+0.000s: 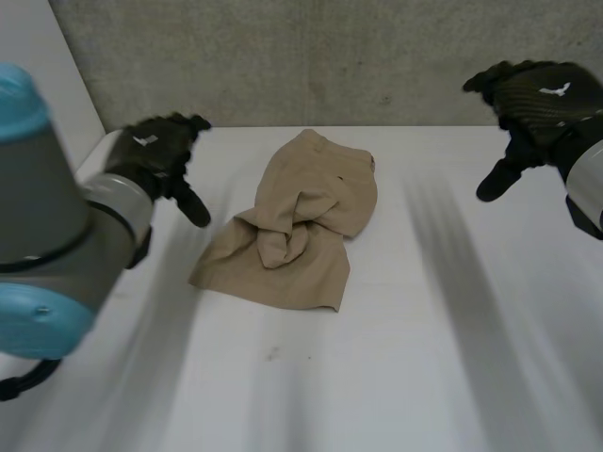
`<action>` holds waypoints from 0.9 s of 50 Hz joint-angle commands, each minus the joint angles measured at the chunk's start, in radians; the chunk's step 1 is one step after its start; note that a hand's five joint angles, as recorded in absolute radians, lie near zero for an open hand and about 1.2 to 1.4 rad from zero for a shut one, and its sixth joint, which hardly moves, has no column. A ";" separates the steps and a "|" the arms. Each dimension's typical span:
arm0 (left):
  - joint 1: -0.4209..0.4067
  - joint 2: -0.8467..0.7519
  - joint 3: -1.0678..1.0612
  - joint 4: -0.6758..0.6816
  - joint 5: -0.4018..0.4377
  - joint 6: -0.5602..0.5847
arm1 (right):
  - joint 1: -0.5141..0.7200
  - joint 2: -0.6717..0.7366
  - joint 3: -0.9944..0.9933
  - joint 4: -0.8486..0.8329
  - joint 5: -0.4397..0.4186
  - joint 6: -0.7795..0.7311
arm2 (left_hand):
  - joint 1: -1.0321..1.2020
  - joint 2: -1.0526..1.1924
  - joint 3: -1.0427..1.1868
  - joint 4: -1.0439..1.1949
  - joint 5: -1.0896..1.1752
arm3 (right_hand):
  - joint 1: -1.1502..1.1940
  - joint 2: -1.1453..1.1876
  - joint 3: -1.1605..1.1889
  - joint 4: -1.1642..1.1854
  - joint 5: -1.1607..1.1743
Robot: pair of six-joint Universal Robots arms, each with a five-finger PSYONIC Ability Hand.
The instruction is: Fold the shorts.
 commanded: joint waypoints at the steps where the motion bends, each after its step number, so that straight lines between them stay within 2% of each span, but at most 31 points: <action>1: -0.055 -0.242 0.071 0.146 0.002 0.016 | -0.001 0.050 0.022 -0.003 -0.077 -0.071 | 0.039 0.016 -0.001 0.011 -0.005 | 0.037 -0.012 -0.040 -0.056 -0.065; 7: -0.067 -0.429 0.183 0.197 0.000 0.047 | -0.003 0.090 0.024 -0.003 -0.074 -0.082 | 0.059 0.037 0.020 0.032 0.015 | 0.037 -0.012 -0.040 -0.056 -0.065; 14: -0.070 -0.567 0.289 0.266 0.000 0.171 | -0.003 0.112 0.024 -0.005 -0.074 -0.084 | 0.347 0.324 0.307 0.319 0.302 | 0.037 -0.012 -0.040 -0.056 -0.065; 18: -0.067 -0.598 0.307 0.317 -0.001 0.223 | -0.004 0.127 0.024 -0.005 -0.074 -0.085 | 0.754 0.732 0.714 0.727 0.710 | 0.037 -0.012 -0.040 -0.056 -0.065; 19: -0.062 -0.597 0.307 0.333 -0.001 0.229 | -0.004 0.129 0.022 -0.005 -0.074 -0.085 | 1.028 1.006 0.989 1.001 0.984 | 0.037 -0.012 -0.040 -0.056 -0.065; 20: -0.061 -0.595 0.307 0.343 -0.001 0.228 | -0.004 0.129 0.022 -0.005 -0.074 -0.085 | 1.174 1.151 1.134 1.146 1.129 | 0.037 -0.012 -0.040 -0.056 -0.065; 21: -0.061 -0.593 0.307 0.352 -0.001 0.228 | -0.006 0.129 0.022 -0.005 -0.074 -0.085 | 1.215 1.193 1.176 1.188 1.171 | 0.037 -0.012 -0.040 -0.056 -0.065; 26: -0.075 -0.549 0.309 0.427 -0.005 0.222 | -0.011 0.129 0.019 -0.005 -0.074 -0.085 | 1.216 1.193 1.176 1.188 1.172 | 0.037 -0.012 -0.040 -0.056 -0.065; 36: -0.229 -0.284 0.211 0.429 0.020 0.122 | -0.015 0.116 0.007 -0.006 -0.062 -0.082 | 1.216 1.193 1.176 1.188 1.172 | 0.037 -0.012 -0.040 -0.056 -0.065; 38: -0.257 -0.227 0.149 0.415 0.049 0.113 | -0.015 0.107 0.001 -0.006 -0.050 -0.082 | 1.216 1.193 1.176 1.188 1.172 | 0.037 -0.012 -0.040 -0.056 -0.065; 42: -0.306 -0.097 -0.042 0.384 0.158 0.107 | -0.018 0.084 -0.021 -0.006 -0.019 -0.079 | 1.216 1.193 1.176 1.188 1.172 | 0.037 -0.012 -0.040 -0.056 -0.065; 43: -0.324 -0.057 -0.120 0.377 0.214 0.107 | -0.020 0.083 -0.025 -0.006 -0.015 -0.079 | 1.216 1.193 1.176 1.188 1.172 | 0.037 -0.012 -0.040 -0.056 -0.065; 45: -0.348 -0.026 -0.203 0.373 0.274 0.108 | -0.020 0.079 -0.030 -0.006 -0.005 -0.079 | 1.216 1.193 1.176 1.188 1.172 | 0.037 -0.012 -0.040 -0.056 -0.065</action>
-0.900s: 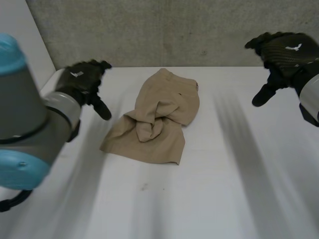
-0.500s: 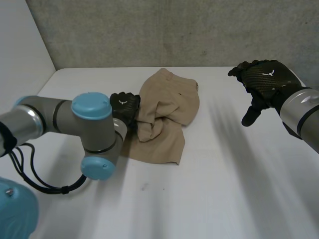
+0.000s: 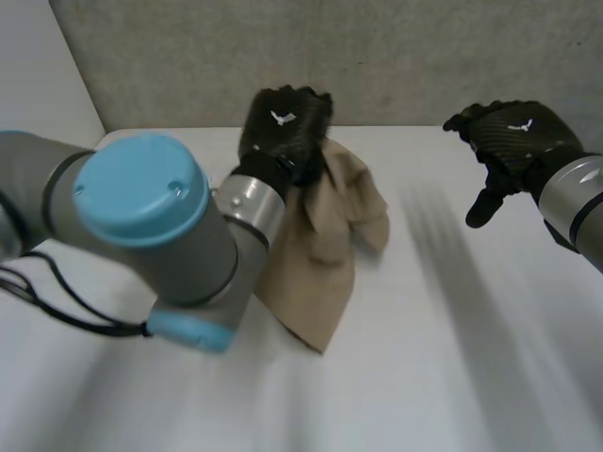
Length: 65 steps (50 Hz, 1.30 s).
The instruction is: Fold the shorts.
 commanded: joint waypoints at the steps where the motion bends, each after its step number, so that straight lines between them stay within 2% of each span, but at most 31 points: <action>1: -0.092 0.182 -0.345 -0.039 0.230 -0.004 | -0.006 -0.035 -0.040 -0.002 0.058 0.004 | 0.269 0.201 0.208 0.205 0.235 | 0.037 -0.012 -0.040 -0.056 -0.065; 2: -0.118 0.199 -0.409 -0.040 0.283 0.004 | -0.006 -0.035 -0.042 -0.002 0.059 0.004 | 0.269 0.201 0.208 0.205 0.235 | 0.037 -0.012 -0.040 -0.056 -0.065; 4: -0.144 0.209 -0.462 -0.040 0.325 0.016 | -0.005 -0.037 -0.043 0.000 0.059 0.004 | 0.269 0.201 0.208 0.205 0.235 | 0.037 -0.012 -0.040 -0.056 -0.065; 5: -0.164 0.217 -0.497 -0.039 0.354 0.035 | -0.003 -0.037 -0.045 0.000 0.059 0.002 | -0.085 -0.154 -0.146 -0.149 -0.120 | 0.037 -0.012 -0.040 -0.056 -0.065; 6: -0.169 0.222 -0.508 -0.039 0.360 0.044 | -0.003 -0.037 -0.043 0.000 0.058 0.002 | -0.225 -0.294 -0.286 -0.289 -0.260 | 0.037 -0.012 -0.040 -0.056 -0.065; 9: -0.165 0.240 -0.529 -0.043 0.356 0.102 | -0.001 -0.037 -0.042 0.001 0.047 0.001 | -0.561 -0.629 -0.621 -0.624 -0.595 | 0.037 -0.012 -0.040 -0.056 -0.065; 13: -0.108 0.258 -0.519 -0.045 0.305 0.156 | 0.002 -0.035 -0.035 0.007 0.042 -0.001 | -0.746 -0.814 -0.807 -0.809 -0.780 | 0.037 -0.012 -0.040 -0.056 -0.065; 16: -0.043 0.284 -0.502 -0.042 0.244 0.159 | 0.008 -0.035 -0.029 0.010 0.029 -0.002 | -0.776 -0.844 -0.837 -0.839 -0.810 | 0.037 -0.012 -0.040 -0.056 -0.065; 17: -0.005 0.297 -0.487 -0.042 0.194 0.150 | 0.011 -0.035 -0.028 0.010 0.024 -0.004 | -0.776 -0.844 -0.837 -0.839 -0.810 | 0.037 -0.012 -0.040 -0.056 -0.065; 21: 0.058 0.298 -0.457 -0.042 0.085 0.103 | 0.014 -0.028 -0.022 0.012 0.003 -0.016 | -0.811 -0.879 -0.872 -0.874 -0.845 | 0.037 -0.012 -0.040 -0.056 -0.065; 28: 0.130 0.251 -0.447 -0.040 0.047 0.053 | 0.014 -0.025 -0.011 0.012 -0.004 -0.039 | -0.829 -0.897 -0.890 -0.892 -0.863 | 0.037 -0.012 -0.040 -0.056 -0.065; 34: 0.178 0.137 -0.420 -0.071 0.061 0.059 | 0.014 -0.026 0.000 0.014 -0.005 -0.040 | -0.826 -0.894 -0.887 -0.889 -0.860 | 0.037 -0.012 -0.040 -0.056 -0.065; 45: 0.165 -0.034 -0.318 -0.155 0.075 0.127 | 0.015 -0.028 0.030 0.076 -0.005 -0.070 | -0.776 -0.844 -0.837 -0.839 -0.810 | 0.037 -0.012 -0.040 -0.056 -0.065; 47: 0.162 -0.057 -0.293 -0.158 0.075 0.145 | 0.014 -0.029 0.030 0.075 -0.007 -0.071 | -0.662 -0.730 -0.723 -0.726 -0.696 | 0.037 -0.012 -0.040 -0.056 -0.065; 50: 0.162 -0.090 -0.238 -0.162 0.058 0.174 | 0.005 -0.031 0.023 0.073 -0.007 -0.071 | -0.064 -0.133 -0.125 -0.128 -0.099 | 0.037 -0.012 -0.040 -0.056 -0.065; 51: 0.164 -0.093 -0.208 -0.158 0.046 0.176 | 0.003 -0.032 0.018 0.073 -0.008 -0.071 | 0.266 0.197 0.205 0.202 0.231 | 0.037 -0.012 -0.040 -0.056 -0.065; 53: 0.170 -0.090 -0.178 -0.158 0.020 0.174 | 0.002 -0.032 0.017 0.073 -0.008 -0.071 | 0.269 0.201 0.208 0.205 0.235 | 0.037 -0.012 -0.040 -0.056 -0.065; 56: 0.182 -0.073 -0.126 -0.154 -0.095 0.177 | 0.000 -0.034 0.015 0.073 -0.008 -0.073 | 0.269 0.201 0.208 0.205 0.235 | 0.037 -0.012 -0.040 -0.056 -0.065; 57: 0.203 -0.008 -0.099 -0.145 -0.177 0.174 | 0.000 -0.035 0.015 0.073 -0.010 -0.073 | 0.269 0.201 0.208 0.205 0.235 | 0.037 -0.012 -0.040 -0.056 -0.065; 58: 0.217 0.016 -0.091 -0.140 -0.201 0.173 | 0.000 -0.035 0.015 0.073 -0.010 -0.073 | 0.269 0.201 0.208 0.205 0.235 | 0.037 -0.012 -0.040 -0.056 -0.065; 61: 0.268 0.109 -0.060 -0.094 -0.224 0.171 | 0.002 -0.037 0.012 0.073 -0.010 -0.073 | 0.269 0.201 0.208 0.205 0.235 | 0.037 -0.012 -0.040 -0.056 -0.065; 65: 0.274 0.189 -0.019 -0.002 -0.227 0.171 | 0.002 -0.042 0.011 0.072 -0.010 -0.073 | 0.269 0.201 0.208 0.205 0.235 | 0.037 -0.012 -0.040 -0.056 -0.065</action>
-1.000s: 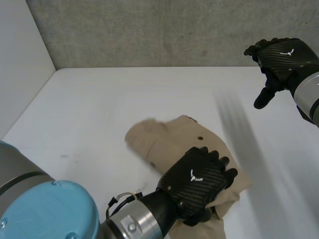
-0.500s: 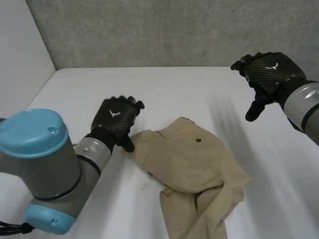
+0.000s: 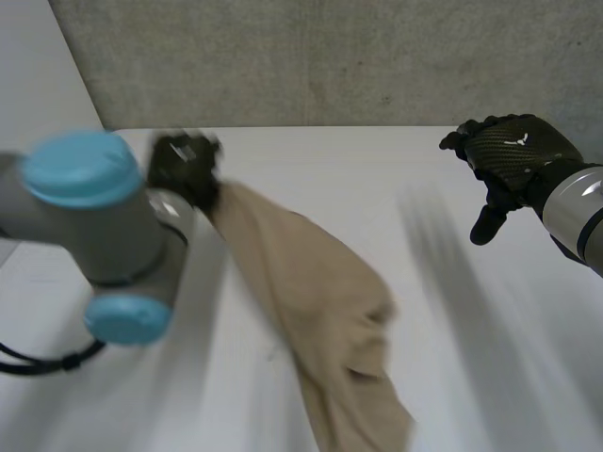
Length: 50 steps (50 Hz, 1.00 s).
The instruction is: Fold the shorts.
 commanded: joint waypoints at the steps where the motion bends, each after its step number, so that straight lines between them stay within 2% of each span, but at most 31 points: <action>1: 0.046 0.174 0.074 0.133 -0.049 -0.005 | 0.002 -0.010 -0.003 -0.002 0.000 0.000 | 0.265 0.204 0.235 0.206 0.275 | 0.037 -0.012 -0.040 -0.056 -0.064; 3: 0.038 0.196 0.088 0.153 -0.046 -0.005 | 0.003 -0.019 -0.005 -0.003 0.000 0.002 | 0.265 0.204 0.235 0.206 0.275 | 0.037 -0.012 -0.040 -0.056 -0.064; 10: -0.103 0.214 0.108 0.175 0.023 -0.008 | 0.001 -0.036 -0.009 -0.005 0.012 0.003 | 0.265 0.204 0.235 0.206 0.275 | 0.037 -0.012 -0.040 -0.056 -0.064; 14: -0.221 0.142 0.082 0.178 0.054 -0.011 | -0.001 -0.042 -0.020 -0.005 0.013 0.008 | 0.265 0.204 0.235 0.206 0.275 | 0.037 -0.012 -0.040 -0.056 -0.064; 15: -0.273 0.092 0.064 0.178 0.072 -0.011 | -0.002 -0.042 -0.023 -0.005 0.013 0.008 | 0.265 0.204 0.235 0.206 0.275 | 0.037 -0.012 -0.040 -0.056 -0.064; 18: -0.347 0.024 0.034 0.176 0.101 -0.009 | -0.005 -0.042 -0.031 -0.005 0.015 0.008 | 0.265 0.204 0.235 0.206 0.275 | 0.037 -0.012 -0.040 -0.056 -0.064; 19: -0.386 -0.019 0.011 0.176 0.121 -0.009 | -0.005 -0.044 -0.032 -0.005 0.015 0.008 | -0.057 -0.118 -0.088 -0.116 -0.047 | 0.037 -0.012 -0.040 -0.056 -0.064; 23: -0.456 -0.120 -0.051 0.167 0.162 -0.002 | -0.008 -0.044 -0.039 -0.006 0.016 0.008 | -0.637 -0.699 -0.668 -0.697 -0.628 | 0.037 -0.012 -0.040 -0.056 -0.064; 26: -0.512 -0.151 -0.094 0.166 0.169 0.008 | -0.022 -0.044 -0.039 -0.006 0.015 0.006 | -0.811 -0.872 -0.842 -0.870 -0.801 | 0.037 -0.012 -0.040 -0.056 -0.064; 30: -0.571 -0.134 -0.115 0.166 0.166 0.018 | -0.037 -0.047 -0.039 -0.005 0.012 0.006 | -0.867 -0.929 -0.898 -0.927 -0.858 | 0.037 -0.012 -0.040 -0.056 -0.064; 34: -0.560 -0.070 -0.122 0.166 0.157 0.018 | -0.040 -0.045 -0.039 -0.005 0.006 0.006 | -0.876 -0.938 -0.907 -0.936 -0.867 | 0.037 -0.012 -0.040 -0.056 -0.064; 36: -0.508 -0.010 -0.130 0.166 0.155 0.017 | -0.037 -0.045 -0.037 -0.005 0.001 0.008 | -0.873 -0.935 -0.904 -0.933 -0.864 | 0.037 -0.012 -0.040 -0.056 -0.064; 37: -0.508 -0.010 -0.130 0.166 0.155 0.017 | -0.034 -0.045 -0.036 -0.005 0.001 0.008 | -0.873 -0.935 -0.904 -0.933 -0.864 | 0.037 -0.012 -0.040 -0.056 -0.064; 39: -0.441 0.033 -0.139 0.160 0.152 0.017 | -0.028 -0.045 -0.029 -0.002 0.000 0.008 | -0.871 -0.932 -0.901 -0.930 -0.861 | 0.037 -0.012 -0.040 -0.056 -0.064; 46: -0.301 0.078 -0.171 0.110 0.100 0.014 | -0.025 -0.041 -0.006 0.007 0.007 0.020 | -0.868 -0.929 -0.898 -0.927 -0.858 | 0.037 -0.012 -0.040 -0.056 -0.064; 50: -0.178 0.085 -0.182 0.086 0.098 0.012 | -0.002 -0.025 0.023 0.033 0.007 0.045 | -0.856 -0.917 -0.887 -0.915 -0.846 | 0.037 -0.012 -0.040 -0.056 -0.064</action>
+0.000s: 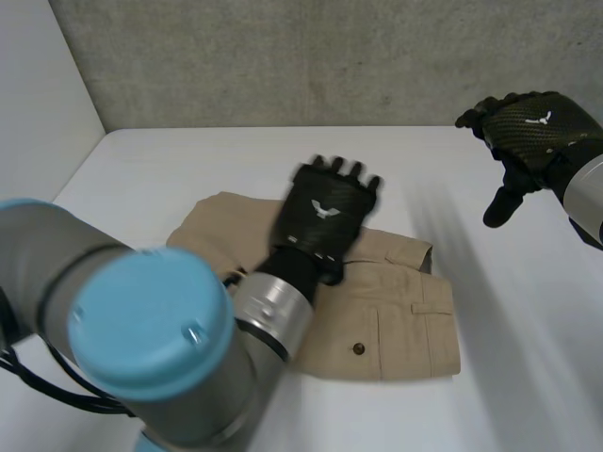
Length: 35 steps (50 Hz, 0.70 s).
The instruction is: Fold the shorts.
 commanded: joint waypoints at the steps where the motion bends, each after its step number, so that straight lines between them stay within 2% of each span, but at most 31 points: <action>1: 0.220 0.012 -0.021 -0.048 -0.015 -0.005 | 0.033 0.024 0.041 0.034 0.004 0.039 | -0.006 0.017 0.013 0.015 0.032 | 0.037 -0.012 -0.040 -0.056 -0.065; 7: 0.378 -0.014 -0.010 -0.102 0.033 0.001 | 0.082 0.090 0.090 0.056 -0.001 0.100 | 0.067 0.090 0.086 0.089 0.106 | 0.037 -0.012 -0.040 -0.056 -0.065; 12: 0.443 -0.078 0.016 -0.160 0.116 0.001 | 0.112 0.171 0.115 0.028 0.002 0.117 | 0.103 0.126 0.121 0.124 0.141 | 0.077 0.027 0.000 -0.017 -0.025; 17: 0.469 -0.120 0.042 -0.224 0.132 0.002 | 0.131 0.234 0.115 -0.024 0.008 0.164 | 0.106 0.129 0.124 0.127 0.144 | 0.180 0.130 0.102 0.086 0.078; 25: 0.489 -0.178 0.057 -0.261 0.138 0.005 | 0.126 0.306 0.108 -0.076 0.008 0.201 | 0.132 0.155 0.151 0.153 0.170 | 0.528 0.479 0.451 0.435 0.426; 31: 0.489 -0.206 0.071 -0.297 0.138 0.005 | 0.126 0.316 0.108 -0.096 0.008 0.189 | 0.279 0.302 0.297 0.300 0.317 | 1.212 1.162 1.135 1.119 1.110; 33: 0.489 -0.207 0.078 -0.309 0.138 0.005 | 0.126 0.316 0.105 -0.099 0.008 0.184 | 0.398 0.422 0.417 0.420 0.437 | 1.259 1.209 1.182 1.166 1.157; 35: 0.489 -0.210 0.095 -0.315 0.138 0.005 | 0.126 0.314 0.099 -0.102 0.010 0.183 | 0.750 0.773 0.769 0.771 0.788 | 1.259 1.209 1.182 1.166 1.157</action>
